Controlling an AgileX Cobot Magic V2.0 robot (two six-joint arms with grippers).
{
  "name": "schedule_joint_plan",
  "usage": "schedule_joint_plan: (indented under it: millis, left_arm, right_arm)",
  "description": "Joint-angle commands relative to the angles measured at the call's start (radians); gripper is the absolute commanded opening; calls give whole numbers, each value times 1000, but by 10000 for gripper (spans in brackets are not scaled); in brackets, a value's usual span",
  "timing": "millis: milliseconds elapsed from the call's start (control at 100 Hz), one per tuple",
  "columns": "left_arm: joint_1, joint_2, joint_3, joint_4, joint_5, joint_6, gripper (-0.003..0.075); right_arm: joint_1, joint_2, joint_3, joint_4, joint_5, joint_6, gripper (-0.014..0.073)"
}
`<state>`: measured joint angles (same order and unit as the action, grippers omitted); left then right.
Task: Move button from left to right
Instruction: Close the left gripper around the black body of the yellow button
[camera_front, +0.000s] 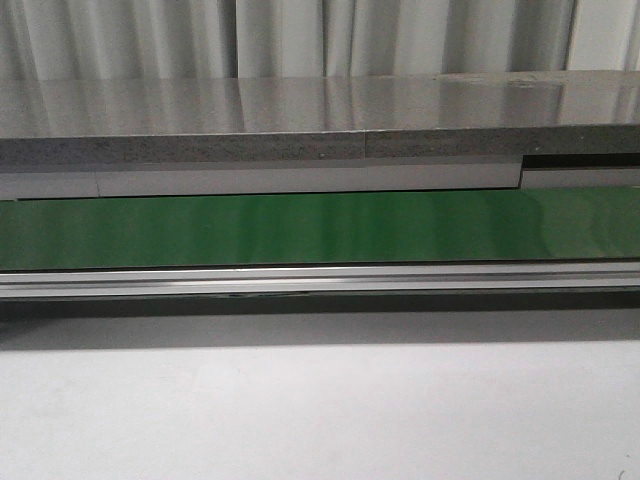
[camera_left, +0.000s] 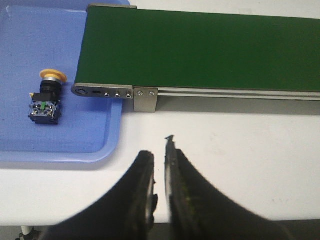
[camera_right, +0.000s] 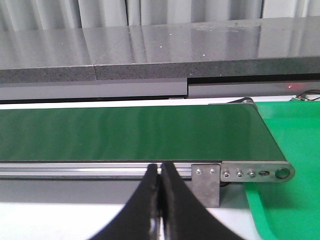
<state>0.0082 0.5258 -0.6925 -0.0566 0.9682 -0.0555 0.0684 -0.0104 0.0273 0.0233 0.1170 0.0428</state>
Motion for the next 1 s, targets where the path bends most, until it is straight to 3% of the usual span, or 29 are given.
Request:
schedule_joint_plan:
  millis: [0,120,190,570,840,990]
  left_arm:
    - [0,12,-33,-15,-36,-8,264]
    - [0,12,-33,-15,-30,-6,544]
    - [0,12,-33,-15,-30,-6,613]
    - [0,36,-54,-28,-44,-38,547]
    - [3,252,-178,27,-46,-44,547]
    - [73,396,-243,48,-75,-38,547]
  right_arm:
    - [2,-20,-15,-5,-76,-3,-67]
    - [2,-20,-15,-5,-76,-3,-67]
    - [2,-20,-15,-5,-76,-3,-67]
    - [2,-20,-15,-5,-76,-3,-67]
    - [2,-20,-15,-5,-76,-3,-67]
    - [2,-20,-15,-5,-76,-3,-67]
